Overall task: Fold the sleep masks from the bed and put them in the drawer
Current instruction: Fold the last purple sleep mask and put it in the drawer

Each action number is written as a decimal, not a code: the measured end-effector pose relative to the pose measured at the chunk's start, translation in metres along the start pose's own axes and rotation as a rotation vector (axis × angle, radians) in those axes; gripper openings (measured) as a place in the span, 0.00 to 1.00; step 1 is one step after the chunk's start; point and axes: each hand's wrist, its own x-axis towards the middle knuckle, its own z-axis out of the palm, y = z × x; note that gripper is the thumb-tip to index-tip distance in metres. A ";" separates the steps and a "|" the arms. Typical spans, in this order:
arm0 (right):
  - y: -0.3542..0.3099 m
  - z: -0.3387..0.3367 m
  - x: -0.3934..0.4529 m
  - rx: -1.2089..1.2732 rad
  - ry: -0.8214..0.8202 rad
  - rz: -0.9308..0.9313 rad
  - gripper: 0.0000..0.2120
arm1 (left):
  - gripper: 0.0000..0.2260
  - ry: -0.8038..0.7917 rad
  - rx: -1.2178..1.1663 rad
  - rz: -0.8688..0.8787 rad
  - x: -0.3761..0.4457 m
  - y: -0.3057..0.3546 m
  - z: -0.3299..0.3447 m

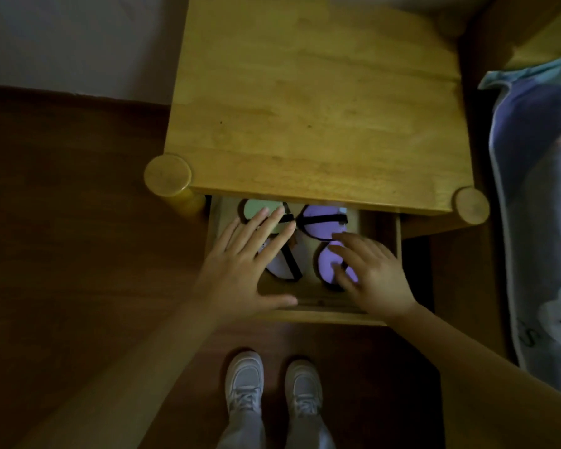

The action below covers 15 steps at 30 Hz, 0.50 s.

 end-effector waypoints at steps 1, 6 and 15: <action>-0.003 -0.005 -0.009 -0.020 0.010 -0.073 0.21 | 0.47 -0.032 0.014 0.028 -0.001 0.000 0.000; -0.013 -0.017 -0.024 -0.173 -0.165 -0.148 0.48 | 0.53 -0.137 0.077 0.114 -0.001 0.001 0.002; -0.002 -0.017 -0.001 -0.258 -0.161 -0.006 0.57 | 0.59 -0.040 0.187 0.011 0.017 0.003 -0.016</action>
